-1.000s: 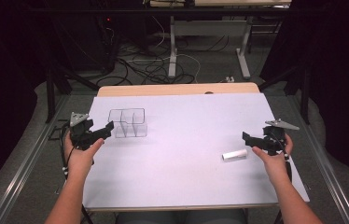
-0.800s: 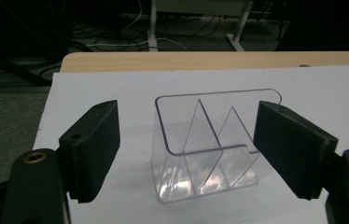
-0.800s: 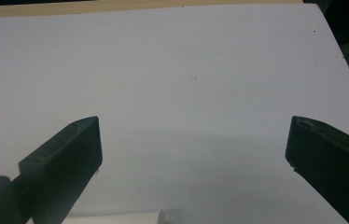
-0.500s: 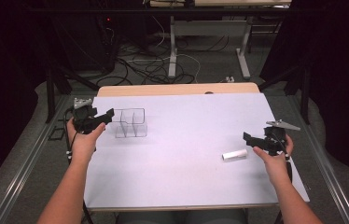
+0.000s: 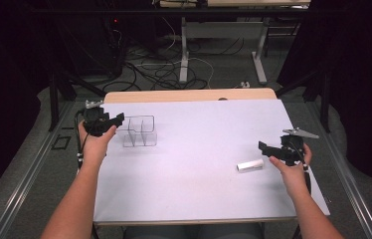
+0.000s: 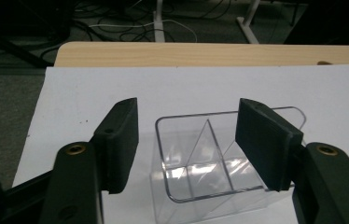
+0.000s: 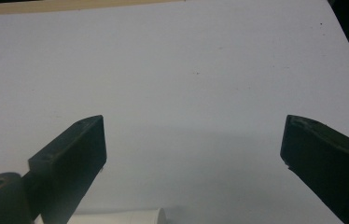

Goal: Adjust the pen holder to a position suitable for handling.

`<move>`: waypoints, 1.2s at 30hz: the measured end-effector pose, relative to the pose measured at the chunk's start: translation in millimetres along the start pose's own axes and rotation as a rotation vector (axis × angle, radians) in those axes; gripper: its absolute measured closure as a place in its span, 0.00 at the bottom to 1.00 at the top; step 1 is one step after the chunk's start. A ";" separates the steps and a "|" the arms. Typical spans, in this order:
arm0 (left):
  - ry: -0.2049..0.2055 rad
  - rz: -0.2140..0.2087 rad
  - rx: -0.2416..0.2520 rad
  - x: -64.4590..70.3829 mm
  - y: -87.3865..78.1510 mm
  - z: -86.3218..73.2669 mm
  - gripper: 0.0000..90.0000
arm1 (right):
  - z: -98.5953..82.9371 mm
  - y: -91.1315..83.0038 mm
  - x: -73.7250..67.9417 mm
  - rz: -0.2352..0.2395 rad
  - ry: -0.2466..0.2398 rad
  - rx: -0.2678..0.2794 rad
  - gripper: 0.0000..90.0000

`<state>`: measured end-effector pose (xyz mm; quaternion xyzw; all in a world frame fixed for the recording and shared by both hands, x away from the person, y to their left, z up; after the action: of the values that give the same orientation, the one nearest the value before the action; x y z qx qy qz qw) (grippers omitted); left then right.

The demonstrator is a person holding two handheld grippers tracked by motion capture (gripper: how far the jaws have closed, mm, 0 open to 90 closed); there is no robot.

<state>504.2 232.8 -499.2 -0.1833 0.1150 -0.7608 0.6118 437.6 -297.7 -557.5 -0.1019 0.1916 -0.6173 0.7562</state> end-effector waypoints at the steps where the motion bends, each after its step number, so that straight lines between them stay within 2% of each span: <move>1: -0.005 0.002 -0.008 -1.0 1.4 -1.1 0.47 | -0.3 0.2 -0.3 0.003 0.000 -0.002 0.07; 8: -0.006 0.023 -0.074 -8.5 9.1 -11.3 0.56 | -1.1 0.8 -1.0 0.010 -0.010 -0.007 0.07; 9: -0.011 0.030 -0.069 -9.1 11.0 -12.1 0.57 | -1.1 0.8 -1.2 0.010 -0.009 -0.007 0.07; 10: 0.000 0.035 -0.086 -11.4 12.0 -14.0 0.59 | -1.2 1.2 -1.3 0.005 -0.009 -0.006 0.07; 18: -0.010 0.048 -0.117 -14.1 16.8 -19.7 0.68 | -2.5 1.7 -2.7 0.016 -0.012 -0.013 0.08; 23: -0.002 0.054 -0.160 -12.9 19.9 -26.0 0.73 | -3.0 2.0 -3.2 0.019 -0.010 -0.017 0.08; 29: -0.015 0.065 -0.170 -12.3 24.6 -32.3 0.79 | -4.1 2.9 -3.0 0.021 -0.007 -0.022 0.08; 32: -0.017 0.075 -0.194 -13.9 25.8 -37.3 0.82 | -4.2 3.2 -3.2 0.026 -0.008 -0.023 0.08; 36: -0.030 0.069 -0.192 -12.6 27.2 -39.9 0.86 | -5.0 3.3 -3.5 0.028 -0.006 -0.026 0.09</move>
<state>513.9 237.0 -548.0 -0.2487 0.1846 -0.7217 0.6190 438.0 -293.1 -562.8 -0.1108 0.1987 -0.6037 0.7641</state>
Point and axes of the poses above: each handheld gripper's, and its own axes: y roughly forward along the jaws, z roughly out of its top, x roughly to its right, the point moved 8 cm from there along y, roughly forward along the jaws, and after that the axes turned 11 degrees about x, right-handed, at the moved point
